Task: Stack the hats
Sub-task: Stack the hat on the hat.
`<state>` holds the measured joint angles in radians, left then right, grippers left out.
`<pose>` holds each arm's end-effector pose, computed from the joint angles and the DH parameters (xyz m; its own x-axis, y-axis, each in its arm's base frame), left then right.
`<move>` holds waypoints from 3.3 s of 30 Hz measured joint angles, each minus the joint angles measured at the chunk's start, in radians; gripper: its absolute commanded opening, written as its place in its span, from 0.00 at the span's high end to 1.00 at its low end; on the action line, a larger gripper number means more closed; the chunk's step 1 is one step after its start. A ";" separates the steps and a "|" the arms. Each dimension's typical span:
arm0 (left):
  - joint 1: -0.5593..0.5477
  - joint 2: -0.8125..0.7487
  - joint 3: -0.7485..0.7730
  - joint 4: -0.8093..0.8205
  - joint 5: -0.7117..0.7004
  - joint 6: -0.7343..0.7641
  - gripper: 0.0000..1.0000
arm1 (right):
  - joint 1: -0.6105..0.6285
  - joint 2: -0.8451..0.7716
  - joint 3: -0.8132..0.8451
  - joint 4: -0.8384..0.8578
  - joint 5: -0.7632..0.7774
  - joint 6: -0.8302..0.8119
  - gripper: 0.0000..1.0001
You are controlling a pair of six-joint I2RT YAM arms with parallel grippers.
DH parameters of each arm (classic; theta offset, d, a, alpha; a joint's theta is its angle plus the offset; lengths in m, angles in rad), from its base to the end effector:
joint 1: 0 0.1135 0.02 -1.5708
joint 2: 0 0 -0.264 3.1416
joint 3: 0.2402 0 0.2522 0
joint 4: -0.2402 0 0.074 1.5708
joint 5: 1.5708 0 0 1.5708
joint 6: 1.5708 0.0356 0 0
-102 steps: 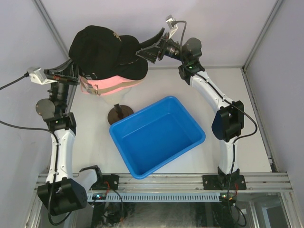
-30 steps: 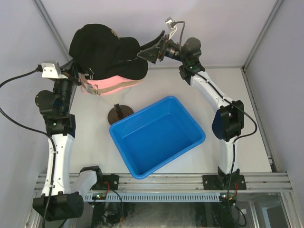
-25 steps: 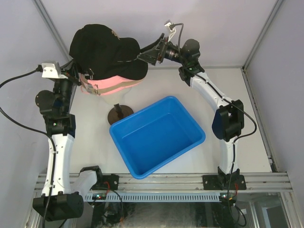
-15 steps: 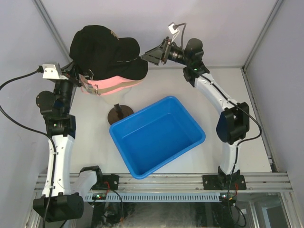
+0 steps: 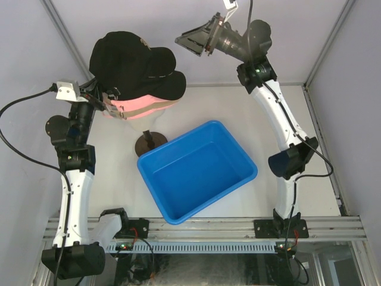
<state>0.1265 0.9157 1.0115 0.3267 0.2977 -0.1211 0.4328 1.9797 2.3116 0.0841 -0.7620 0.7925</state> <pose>0.1955 0.0143 0.4503 0.3863 -0.0673 -0.9199 0.1929 0.9812 0.0092 0.3785 0.2019 0.5326 -0.3668 0.3981 -0.8409 -0.8767 0.1544 0.4555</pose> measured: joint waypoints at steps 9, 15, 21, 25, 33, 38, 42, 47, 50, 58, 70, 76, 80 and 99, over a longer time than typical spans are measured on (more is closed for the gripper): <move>0.000 0.000 0.000 0.003 0.029 0.002 0.84 | 0.081 0.198 0.267 -0.054 0.003 0.000 0.23; 0.000 0.000 0.000 0.003 0.028 0.004 0.83 | 0.097 0.265 0.266 -0.085 0.013 0.000 0.23; 0.000 0.000 0.000 0.004 0.021 0.009 0.82 | 0.098 0.259 0.232 -0.067 0.012 0.000 0.23; 0.000 0.000 0.000 0.008 0.016 0.009 0.82 | 0.093 0.208 0.107 -0.048 0.024 0.000 0.23; 0.000 -0.002 -0.001 0.008 -0.002 0.009 0.82 | 0.039 0.089 -0.110 0.016 0.063 0.001 0.23; 0.000 -0.002 -0.001 0.007 -0.004 0.009 0.81 | 0.012 0.083 -0.127 0.049 0.066 0.000 0.23; 0.000 -0.002 -0.001 0.007 -0.006 0.009 0.81 | 0.010 0.086 -0.125 0.077 0.049 0.000 0.23; 0.000 -0.002 -0.001 0.007 -0.006 0.010 0.81 | 0.023 0.112 -0.109 0.100 0.026 0.001 0.23; 0.000 -0.002 -0.001 0.007 -0.006 0.010 0.82 | 0.028 0.124 -0.109 0.100 0.019 0.000 0.23; 0.000 -0.002 -0.001 0.007 -0.006 0.012 0.82 | 0.035 0.138 -0.109 0.100 0.016 0.000 0.23; 0.000 -0.002 -0.001 0.008 -0.006 0.018 0.82 | 0.039 0.183 -0.109 0.146 -0.005 0.000 0.23; 0.000 -0.002 -0.001 0.008 -0.006 0.019 0.82 | 0.040 0.203 -0.109 0.205 -0.034 0.004 0.23; 0.000 0.002 -0.001 0.008 -0.006 0.019 0.82 | 0.043 0.204 -0.109 0.253 -0.060 0.004 0.23; 0.000 0.033 -0.001 0.029 -0.007 0.018 0.79 | 0.045 0.056 -0.379 0.470 -0.097 0.008 0.23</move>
<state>0.1265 0.9485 1.0107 0.3561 0.2909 -0.1028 0.4778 2.0357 1.9324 0.5545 -0.8593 0.8001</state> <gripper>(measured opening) 0.204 0.775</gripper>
